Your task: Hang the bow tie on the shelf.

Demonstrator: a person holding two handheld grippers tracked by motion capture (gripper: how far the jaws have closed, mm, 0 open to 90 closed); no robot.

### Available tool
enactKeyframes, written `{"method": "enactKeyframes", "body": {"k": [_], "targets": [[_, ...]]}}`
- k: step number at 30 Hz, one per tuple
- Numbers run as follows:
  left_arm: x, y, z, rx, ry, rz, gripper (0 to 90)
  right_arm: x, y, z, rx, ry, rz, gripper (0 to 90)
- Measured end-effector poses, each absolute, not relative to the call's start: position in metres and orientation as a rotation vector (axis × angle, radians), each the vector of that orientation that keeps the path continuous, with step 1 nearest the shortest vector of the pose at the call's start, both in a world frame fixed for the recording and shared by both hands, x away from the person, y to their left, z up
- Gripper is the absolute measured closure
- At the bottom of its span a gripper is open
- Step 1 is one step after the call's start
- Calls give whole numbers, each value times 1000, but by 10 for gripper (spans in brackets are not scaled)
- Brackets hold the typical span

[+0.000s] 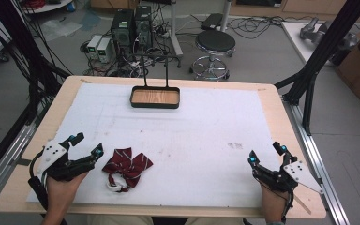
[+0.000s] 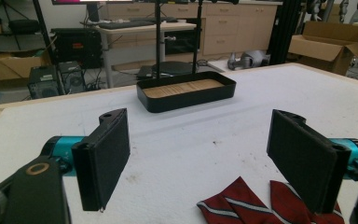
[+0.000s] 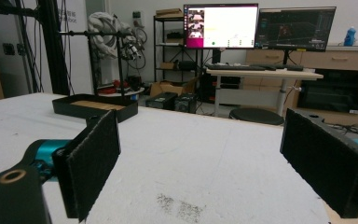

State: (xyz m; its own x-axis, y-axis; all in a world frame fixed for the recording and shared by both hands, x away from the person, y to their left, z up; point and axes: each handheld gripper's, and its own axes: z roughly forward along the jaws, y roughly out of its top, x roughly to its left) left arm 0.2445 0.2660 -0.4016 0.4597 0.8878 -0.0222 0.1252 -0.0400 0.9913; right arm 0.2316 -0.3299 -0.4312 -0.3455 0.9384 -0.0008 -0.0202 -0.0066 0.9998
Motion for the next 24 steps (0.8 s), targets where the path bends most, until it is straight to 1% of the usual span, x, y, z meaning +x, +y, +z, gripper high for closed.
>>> {"method": "enactKeyframes", "body": {"k": [13, 17, 21, 23, 24], "targets": [[246, 265, -403, 1515, 920, 768, 220, 233, -331, -432, 1015, 1452, 1470, 110], [247, 264, -403, 1538, 902, 741, 229, 233, -331, -432, 1013, 1455, 1470, 110], [247, 263, -404, 1573, 860, 698, 265, 233, -331, -432, 1023, 1456, 1472, 110], [247, 262, -404, 1579, 855, 697, 263, 233, -330, -432, 1017, 1458, 1471, 111], [248, 260, -405, 1596, 840, 664, 264, 234, -330, -432, 1019, 1458, 1470, 110]]}}
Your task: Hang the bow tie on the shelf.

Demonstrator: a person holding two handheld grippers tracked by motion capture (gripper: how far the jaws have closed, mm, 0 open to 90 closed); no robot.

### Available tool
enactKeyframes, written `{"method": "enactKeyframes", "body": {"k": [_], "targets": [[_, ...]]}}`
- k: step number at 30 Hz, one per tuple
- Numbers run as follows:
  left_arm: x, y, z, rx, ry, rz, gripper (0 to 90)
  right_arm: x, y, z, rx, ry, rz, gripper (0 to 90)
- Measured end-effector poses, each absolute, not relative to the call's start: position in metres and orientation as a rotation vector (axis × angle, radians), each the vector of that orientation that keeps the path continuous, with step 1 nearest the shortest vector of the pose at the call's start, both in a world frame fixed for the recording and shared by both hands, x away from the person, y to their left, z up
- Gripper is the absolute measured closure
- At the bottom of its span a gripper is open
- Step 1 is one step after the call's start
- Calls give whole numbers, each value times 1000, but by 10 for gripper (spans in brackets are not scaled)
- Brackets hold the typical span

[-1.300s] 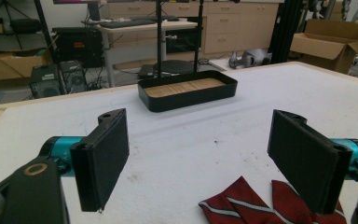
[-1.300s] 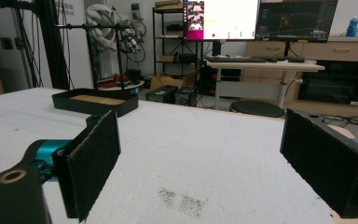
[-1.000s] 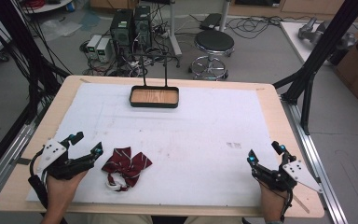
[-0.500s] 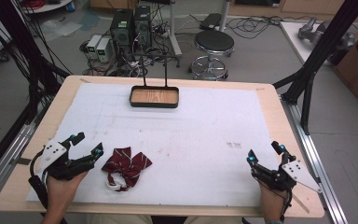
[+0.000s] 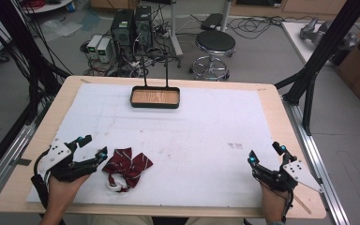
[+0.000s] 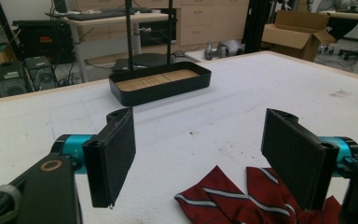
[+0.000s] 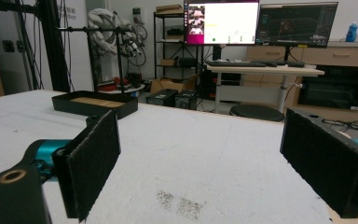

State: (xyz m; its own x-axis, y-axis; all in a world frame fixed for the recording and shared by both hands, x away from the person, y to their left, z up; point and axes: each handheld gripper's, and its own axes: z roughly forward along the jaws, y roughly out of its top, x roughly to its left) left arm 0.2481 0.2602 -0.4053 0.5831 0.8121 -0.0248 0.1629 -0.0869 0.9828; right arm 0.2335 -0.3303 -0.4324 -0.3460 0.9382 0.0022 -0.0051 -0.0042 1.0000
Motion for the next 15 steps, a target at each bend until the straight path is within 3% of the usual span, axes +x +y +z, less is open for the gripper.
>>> {"method": "enactKeyframes", "body": {"k": [8, 15], "targets": [[250, 252, -411, 1744, 724, 491, 306, 234, -330, -432, 1017, 1465, 1471, 110], [253, 239, -420, 1907, 652, 419, 361, 234, -329, -432, 1024, 1468, 1476, 110]]}}
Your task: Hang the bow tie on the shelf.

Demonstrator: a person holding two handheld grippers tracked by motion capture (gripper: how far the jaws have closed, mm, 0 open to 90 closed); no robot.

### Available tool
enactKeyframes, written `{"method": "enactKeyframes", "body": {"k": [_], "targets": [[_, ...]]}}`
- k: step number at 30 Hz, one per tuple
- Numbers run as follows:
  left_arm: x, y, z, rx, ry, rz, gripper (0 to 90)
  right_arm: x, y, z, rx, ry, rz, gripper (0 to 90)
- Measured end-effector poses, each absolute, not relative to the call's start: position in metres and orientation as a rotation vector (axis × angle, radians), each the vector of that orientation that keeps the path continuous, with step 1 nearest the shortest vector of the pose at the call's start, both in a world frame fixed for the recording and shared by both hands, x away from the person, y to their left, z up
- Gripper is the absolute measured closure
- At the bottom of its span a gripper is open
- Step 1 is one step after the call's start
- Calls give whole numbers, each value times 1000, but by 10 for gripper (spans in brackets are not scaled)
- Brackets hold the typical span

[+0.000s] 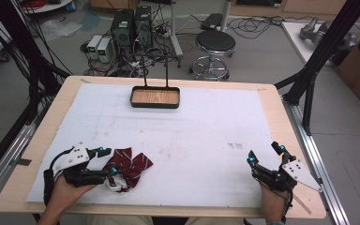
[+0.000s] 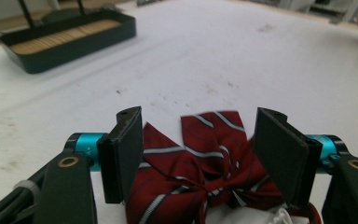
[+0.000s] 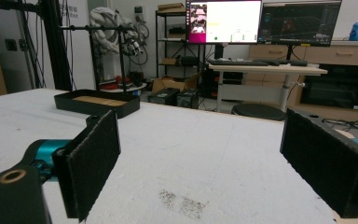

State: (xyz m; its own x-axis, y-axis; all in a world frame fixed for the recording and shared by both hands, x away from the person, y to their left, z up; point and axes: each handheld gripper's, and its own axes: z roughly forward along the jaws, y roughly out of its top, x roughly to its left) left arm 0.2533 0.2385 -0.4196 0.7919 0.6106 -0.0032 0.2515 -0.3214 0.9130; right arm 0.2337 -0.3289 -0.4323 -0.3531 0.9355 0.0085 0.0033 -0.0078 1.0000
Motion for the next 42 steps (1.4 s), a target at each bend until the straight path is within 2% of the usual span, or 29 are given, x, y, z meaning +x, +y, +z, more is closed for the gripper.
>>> {"method": "enactKeyframes", "body": {"k": [8, 18, 28, 31, 35, 36, 37, 42], "targets": [[257, 232, -430, 2028, 618, 368, 483, 234, -329, -432, 1015, 1470, 1473, 110], [261, 226, -440, 2144, 610, 341, 515, 234, -329, -432, 1018, 1472, 1473, 110], [262, 227, -445, 2208, 587, 313, 615, 234, -329, -432, 1020, 1472, 1475, 110], [260, 225, -445, 2213, 577, 342, 678, 234, -328, -432, 1017, 1475, 1473, 110], [258, 221, -440, 2181, 579, 390, 713, 234, -328, -432, 1019, 1476, 1473, 110], [258, 221, -440, 2181, 579, 390, 760, 234, -328, -432, 1018, 1476, 1473, 111], [257, 222, -434, 2114, 585, 417, 851, 234, -328, -432, 1019, 1475, 1473, 110], [258, 223, -420, 1998, 611, 481, 852, 235, -327, -433, 1017, 1483, 1469, 110]]}}
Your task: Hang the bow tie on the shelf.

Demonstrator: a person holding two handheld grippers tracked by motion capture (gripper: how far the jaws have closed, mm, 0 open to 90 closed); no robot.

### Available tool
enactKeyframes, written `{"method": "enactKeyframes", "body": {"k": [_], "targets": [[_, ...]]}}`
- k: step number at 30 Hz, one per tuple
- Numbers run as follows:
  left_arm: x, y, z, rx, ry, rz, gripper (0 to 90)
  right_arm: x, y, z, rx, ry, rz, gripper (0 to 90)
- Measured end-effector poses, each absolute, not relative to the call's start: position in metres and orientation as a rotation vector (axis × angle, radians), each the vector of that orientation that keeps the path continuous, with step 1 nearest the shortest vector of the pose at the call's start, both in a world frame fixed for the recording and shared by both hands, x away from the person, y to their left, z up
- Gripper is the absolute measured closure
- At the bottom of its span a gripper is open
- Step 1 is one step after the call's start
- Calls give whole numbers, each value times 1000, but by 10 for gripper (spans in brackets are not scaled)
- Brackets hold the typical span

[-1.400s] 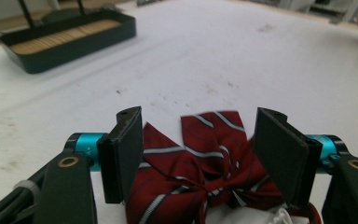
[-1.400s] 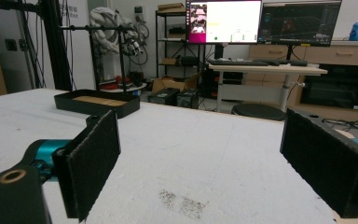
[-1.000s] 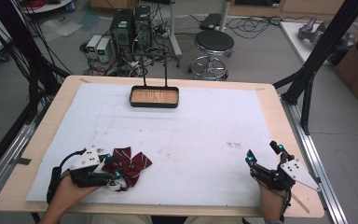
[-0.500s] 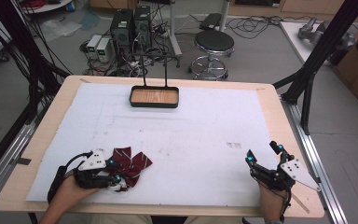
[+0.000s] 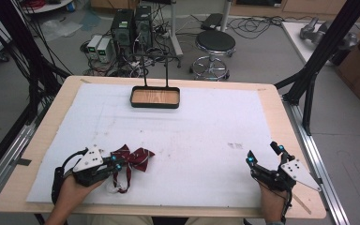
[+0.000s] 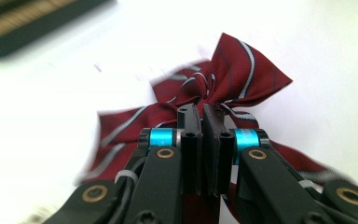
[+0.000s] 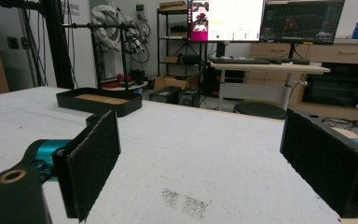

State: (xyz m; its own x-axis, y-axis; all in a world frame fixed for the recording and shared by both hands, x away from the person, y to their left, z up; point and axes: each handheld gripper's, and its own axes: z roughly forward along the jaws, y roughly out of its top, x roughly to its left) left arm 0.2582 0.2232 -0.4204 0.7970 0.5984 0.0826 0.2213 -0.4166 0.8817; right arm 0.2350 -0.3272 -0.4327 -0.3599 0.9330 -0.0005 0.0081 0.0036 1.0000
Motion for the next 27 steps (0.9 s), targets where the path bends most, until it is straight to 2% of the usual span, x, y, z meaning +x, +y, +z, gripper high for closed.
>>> {"method": "enactKeyframes", "body": {"k": [15, 21, 27], "targets": [[270, 226, -391, 1831, 705, 644, 864, 234, -328, -433, 1030, 1479, 1476, 110], [296, 225, -365, 1727, 741, 692, 863, 235, -328, -434, 1032, 1484, 1480, 111], [328, 220, -348, 1702, 753, 708, 863, 236, -326, -435, 1028, 1496, 1482, 111]]}}
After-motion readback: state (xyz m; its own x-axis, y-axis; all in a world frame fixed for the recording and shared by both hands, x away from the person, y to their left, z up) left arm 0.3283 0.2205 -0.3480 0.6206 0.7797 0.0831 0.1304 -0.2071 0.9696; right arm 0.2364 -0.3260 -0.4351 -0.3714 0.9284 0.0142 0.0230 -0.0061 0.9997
